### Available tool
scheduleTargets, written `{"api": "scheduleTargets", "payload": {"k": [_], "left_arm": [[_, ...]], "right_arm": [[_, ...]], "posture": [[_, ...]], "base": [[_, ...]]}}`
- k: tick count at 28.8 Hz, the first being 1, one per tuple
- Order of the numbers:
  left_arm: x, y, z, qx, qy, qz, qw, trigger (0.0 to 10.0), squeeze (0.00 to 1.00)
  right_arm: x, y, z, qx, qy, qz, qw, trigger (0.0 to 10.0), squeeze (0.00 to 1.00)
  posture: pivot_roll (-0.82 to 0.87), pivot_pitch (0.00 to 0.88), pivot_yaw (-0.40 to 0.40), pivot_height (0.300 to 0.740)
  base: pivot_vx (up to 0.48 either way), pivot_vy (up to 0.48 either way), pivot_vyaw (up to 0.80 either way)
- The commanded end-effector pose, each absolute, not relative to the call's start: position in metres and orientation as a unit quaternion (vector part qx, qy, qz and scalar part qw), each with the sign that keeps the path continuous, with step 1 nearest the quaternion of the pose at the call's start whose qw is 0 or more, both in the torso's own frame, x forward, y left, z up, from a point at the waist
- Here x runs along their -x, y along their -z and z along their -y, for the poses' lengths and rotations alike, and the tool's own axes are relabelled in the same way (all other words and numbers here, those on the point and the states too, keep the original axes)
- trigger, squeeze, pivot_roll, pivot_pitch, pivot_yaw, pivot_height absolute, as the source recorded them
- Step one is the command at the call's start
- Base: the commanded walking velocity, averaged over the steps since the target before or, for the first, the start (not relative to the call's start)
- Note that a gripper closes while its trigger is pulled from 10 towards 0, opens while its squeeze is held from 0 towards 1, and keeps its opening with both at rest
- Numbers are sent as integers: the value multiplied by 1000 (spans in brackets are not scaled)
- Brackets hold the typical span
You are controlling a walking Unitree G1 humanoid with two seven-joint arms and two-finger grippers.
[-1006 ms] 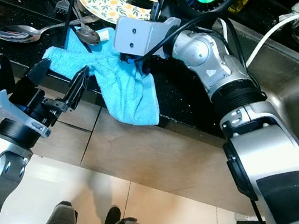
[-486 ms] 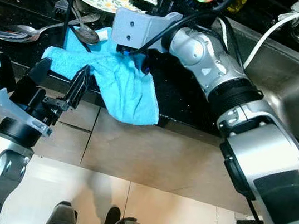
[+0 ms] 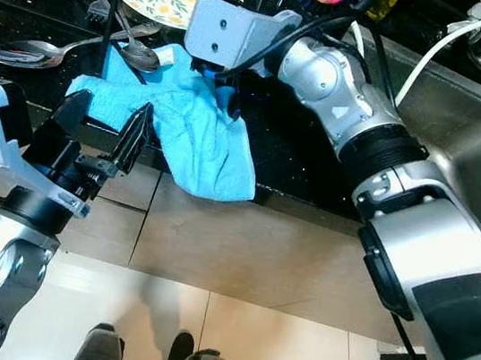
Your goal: Kitchen organization
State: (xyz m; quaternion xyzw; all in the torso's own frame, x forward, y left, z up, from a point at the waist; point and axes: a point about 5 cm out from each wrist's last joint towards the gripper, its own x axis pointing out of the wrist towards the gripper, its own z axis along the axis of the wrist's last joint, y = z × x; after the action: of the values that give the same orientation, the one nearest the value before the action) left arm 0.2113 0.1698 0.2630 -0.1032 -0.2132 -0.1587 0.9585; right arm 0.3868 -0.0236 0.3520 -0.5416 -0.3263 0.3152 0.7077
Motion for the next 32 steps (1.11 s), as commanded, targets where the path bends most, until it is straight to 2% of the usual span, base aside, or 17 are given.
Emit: {"api": "scheduleTargets", "payload": {"k": [1,12,22,23,24,26,27,28,32], "left_arm": [[-210,-260,-166,107,173,204,958,10000,0],[-208,-261,-164,106,174,205,957,10000,0],[-207,-262,-163,105,175,206,957,10000,0],[-206,-262,-163,105,175,206,957,10000,0],[-206,-262,-163,105,175,206,957,10000,0],[-206,-263,-163,105,174,206,957,10000,0],[-206,-263,-163,105,174,206,957,10000,0],[-205,-263,-162,106,174,206,957,10000,0],[-204,-263,-162,107,173,206,957,10000,0]], "right_arm": [[-388,-337,22,556,-332,309,697,10000,1000],[-386,-331,-1,610,-316,313,656,10000,1000],[-389,-329,-9,650,-283,302,637,10000,1000],[-390,-326,-10,658,-277,294,635,10000,624],[-390,-326,-10,658,-277,294,635,10000,624],[-391,-325,-11,666,-269,288,634,10000,145],[-391,-325,-11,666,-269,288,634,10000,145],[-393,-327,-10,667,-257,285,638,10000,0],[-395,-330,-10,665,-235,279,652,10000,0]], "posture": [[340,197,-220,740],[344,202,-228,740],[346,219,-228,740],[347,221,-230,740],[347,221,-230,740],[348,226,-230,740],[348,226,-230,740],[351,229,-233,740],[351,239,-235,740]], "base": [[0,0,0],[0,0,0],[0,0,0],[0,0,0],[0,0,0],[0,0,0],[0,0,0],[0,0,0],[0,0,0]]}}
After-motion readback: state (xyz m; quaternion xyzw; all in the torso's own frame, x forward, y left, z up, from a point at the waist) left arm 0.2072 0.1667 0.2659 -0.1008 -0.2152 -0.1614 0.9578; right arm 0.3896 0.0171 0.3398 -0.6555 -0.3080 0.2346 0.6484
